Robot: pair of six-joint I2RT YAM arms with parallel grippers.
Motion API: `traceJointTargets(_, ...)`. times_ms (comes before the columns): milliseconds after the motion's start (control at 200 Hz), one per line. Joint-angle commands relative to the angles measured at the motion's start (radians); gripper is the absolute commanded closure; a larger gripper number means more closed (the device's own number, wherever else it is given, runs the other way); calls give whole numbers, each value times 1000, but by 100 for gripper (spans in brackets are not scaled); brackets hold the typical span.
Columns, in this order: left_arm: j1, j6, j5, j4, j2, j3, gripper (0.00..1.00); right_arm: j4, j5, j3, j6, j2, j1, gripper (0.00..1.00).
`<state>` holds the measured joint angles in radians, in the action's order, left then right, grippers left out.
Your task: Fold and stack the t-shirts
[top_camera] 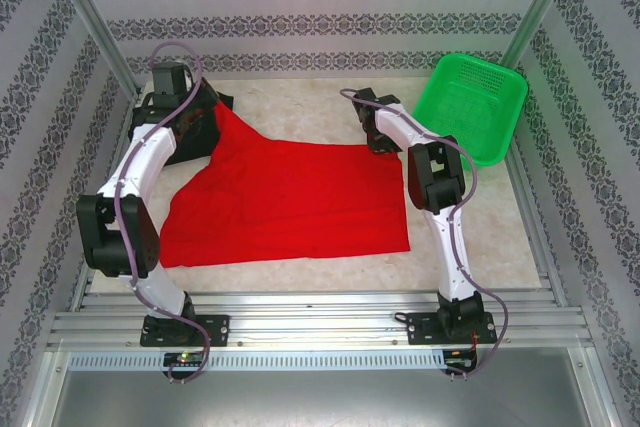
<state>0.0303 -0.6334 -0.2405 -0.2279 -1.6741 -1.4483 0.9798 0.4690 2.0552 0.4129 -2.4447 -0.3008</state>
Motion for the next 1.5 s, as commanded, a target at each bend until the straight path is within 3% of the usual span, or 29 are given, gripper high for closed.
traceJointTargets(0, 1, 11, -19, -6, 69, 14, 100, 37, -59, -36, 45, 32, 5, 73)
traceJointTargets(210, 17, 9, -30, -42, 137, 29, 100, 27, -51, -81, 75, 56, -15, 82)
traceJointTargets(390, 34, 11, -42, -57, 186, 49, 100, 23, -49, -68, 61, 47, -15, 100)
traceJointTargets(625, 36, 20, -59, -41, 221, 117, 100, -28, -50, -77, 35, 59, -10, 100)
traceJointTargets(804, 37, 21, -58, -23, 236, 153, 100, -181, -36, -205, 10, 193, -7, 100)
traceJointTargets(1009, 46, 20, -57, -5, 246, 185, 100, -284, -154, -341, 101, 283, 31, 100)
traceJointTargets(1259, 48, 23, -61, -10, 251, 198, 100, -303, -145, -375, 145, 314, 49, 100)
traceJointTargets(1339, 48, 20, -62, -5, 251, 204, 100, -257, -113, -336, 151, 293, 52, 65)
traceJointTargets(1494, 49, 18, -67, -4, 253, 207, 100, -254, -110, -323, 190, 265, 45, 57)
